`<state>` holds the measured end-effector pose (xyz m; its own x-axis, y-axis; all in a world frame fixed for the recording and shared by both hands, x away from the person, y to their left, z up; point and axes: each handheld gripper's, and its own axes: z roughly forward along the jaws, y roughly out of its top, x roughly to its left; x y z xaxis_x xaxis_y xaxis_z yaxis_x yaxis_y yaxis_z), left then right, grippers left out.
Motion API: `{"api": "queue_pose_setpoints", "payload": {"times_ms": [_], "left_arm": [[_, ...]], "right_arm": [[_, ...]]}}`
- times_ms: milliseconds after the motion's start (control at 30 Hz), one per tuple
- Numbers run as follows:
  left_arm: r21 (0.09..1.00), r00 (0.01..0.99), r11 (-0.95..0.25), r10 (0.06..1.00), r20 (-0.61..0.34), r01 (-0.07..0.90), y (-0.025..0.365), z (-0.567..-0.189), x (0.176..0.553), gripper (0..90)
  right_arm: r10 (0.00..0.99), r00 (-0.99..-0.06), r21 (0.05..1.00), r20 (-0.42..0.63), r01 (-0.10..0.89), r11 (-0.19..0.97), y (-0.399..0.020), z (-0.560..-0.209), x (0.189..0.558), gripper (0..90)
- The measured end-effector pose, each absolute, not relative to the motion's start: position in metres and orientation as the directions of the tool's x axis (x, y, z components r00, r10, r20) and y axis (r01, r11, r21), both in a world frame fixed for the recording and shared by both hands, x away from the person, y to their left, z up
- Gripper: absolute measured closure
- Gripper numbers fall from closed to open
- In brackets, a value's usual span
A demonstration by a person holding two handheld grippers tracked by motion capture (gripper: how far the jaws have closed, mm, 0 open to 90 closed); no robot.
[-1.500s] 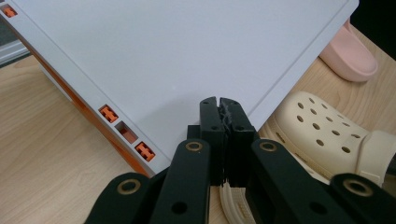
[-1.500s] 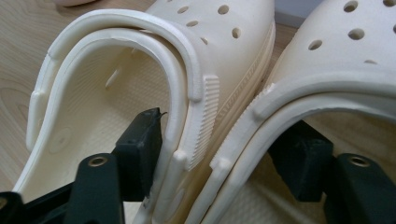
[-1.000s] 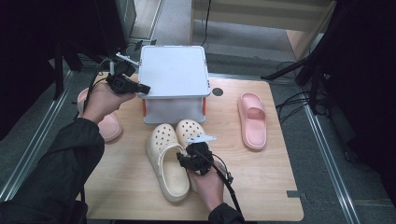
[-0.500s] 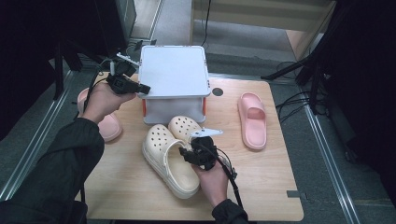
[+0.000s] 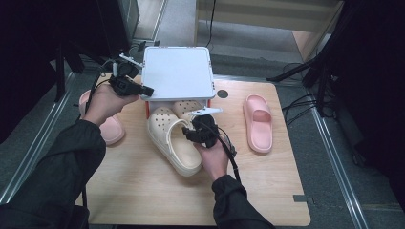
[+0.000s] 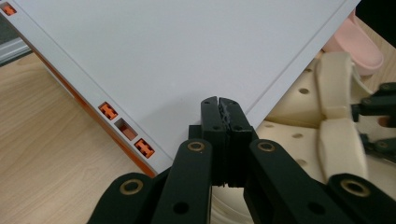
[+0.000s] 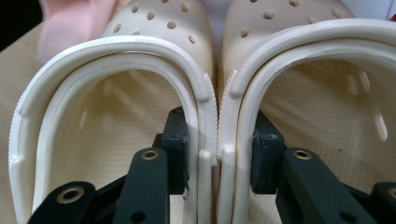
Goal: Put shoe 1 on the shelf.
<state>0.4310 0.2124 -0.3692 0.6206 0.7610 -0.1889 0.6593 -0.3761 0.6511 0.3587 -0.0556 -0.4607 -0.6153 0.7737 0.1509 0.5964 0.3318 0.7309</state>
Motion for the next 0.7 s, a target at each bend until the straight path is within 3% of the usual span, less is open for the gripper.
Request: {"api": "queue_pose_setpoints", "payload": {"times_ms": [267,700], "left_arm": [[0.653,0.628,-0.387,0.758,-0.177,0.651,0.212,-0.369,0.431,89.5],[0.649,0.626,-0.387,0.758,-0.18,0.655,0.212,-0.369,0.431,89.5]], "right_arm": [[0.793,-0.583,0.735,0.178,0.614,0.287,-0.048,-0.47,0.388,66.2],[0.83,-0.542,0.746,0.13,0.605,0.279,-0.039,-0.475,0.397,66.1]]}}
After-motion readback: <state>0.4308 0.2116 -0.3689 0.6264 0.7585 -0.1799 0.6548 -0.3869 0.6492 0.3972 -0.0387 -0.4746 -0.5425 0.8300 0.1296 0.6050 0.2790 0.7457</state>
